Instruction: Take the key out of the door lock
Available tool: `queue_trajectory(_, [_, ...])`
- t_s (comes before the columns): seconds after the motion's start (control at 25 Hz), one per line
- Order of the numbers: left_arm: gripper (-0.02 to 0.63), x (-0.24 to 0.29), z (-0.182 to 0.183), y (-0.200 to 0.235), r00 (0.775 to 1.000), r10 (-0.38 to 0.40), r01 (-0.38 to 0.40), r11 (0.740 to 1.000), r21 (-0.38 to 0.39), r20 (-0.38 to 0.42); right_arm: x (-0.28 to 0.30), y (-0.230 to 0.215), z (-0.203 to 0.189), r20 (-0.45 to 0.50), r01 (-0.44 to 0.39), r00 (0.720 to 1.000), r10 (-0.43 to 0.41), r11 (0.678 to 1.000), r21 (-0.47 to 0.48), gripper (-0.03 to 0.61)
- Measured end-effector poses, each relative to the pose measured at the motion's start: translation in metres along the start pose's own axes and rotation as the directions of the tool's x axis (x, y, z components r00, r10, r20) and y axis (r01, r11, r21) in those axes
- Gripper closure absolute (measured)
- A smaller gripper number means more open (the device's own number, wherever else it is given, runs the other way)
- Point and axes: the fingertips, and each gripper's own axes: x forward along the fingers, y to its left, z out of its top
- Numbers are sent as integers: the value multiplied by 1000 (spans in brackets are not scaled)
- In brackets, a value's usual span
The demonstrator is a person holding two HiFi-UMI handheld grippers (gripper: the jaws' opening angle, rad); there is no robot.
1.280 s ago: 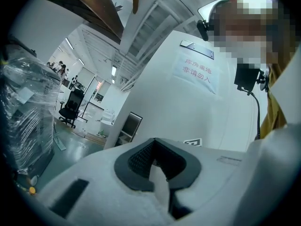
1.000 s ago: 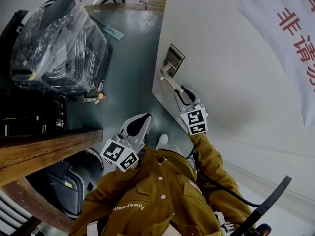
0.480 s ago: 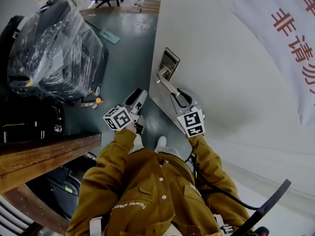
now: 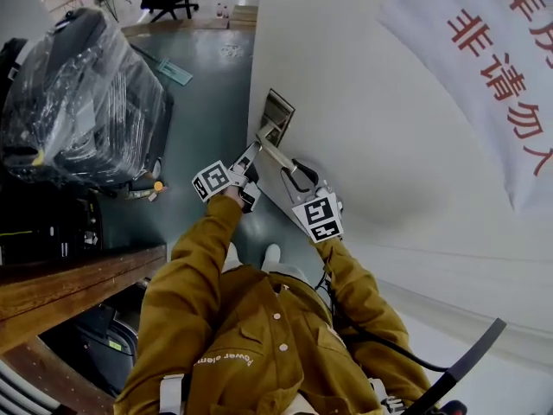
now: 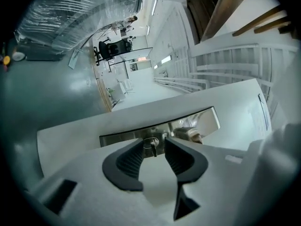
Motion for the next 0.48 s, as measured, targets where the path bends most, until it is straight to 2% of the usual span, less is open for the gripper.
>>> queue_trajectory(0.12, [525, 7, -3, 0, 1000, -11, 11, 1000, -4, -9, -1, -2, -1, -5, 2, 1000, -2, 1000, -1, 454])
queue_trajectory(0.32, [583, 13, -4, 0, 1000, -15, 15, 1000, 6, -25, 0, -2, -1, -10, 3, 1000, -3, 1000, 7, 454])
queue_trajectory(0.48, [589, 12, -4, 0, 999, -25, 25, 999, -22, -25, -1, -3, -1, -12, 11, 1000, -11, 1000, 11, 453])
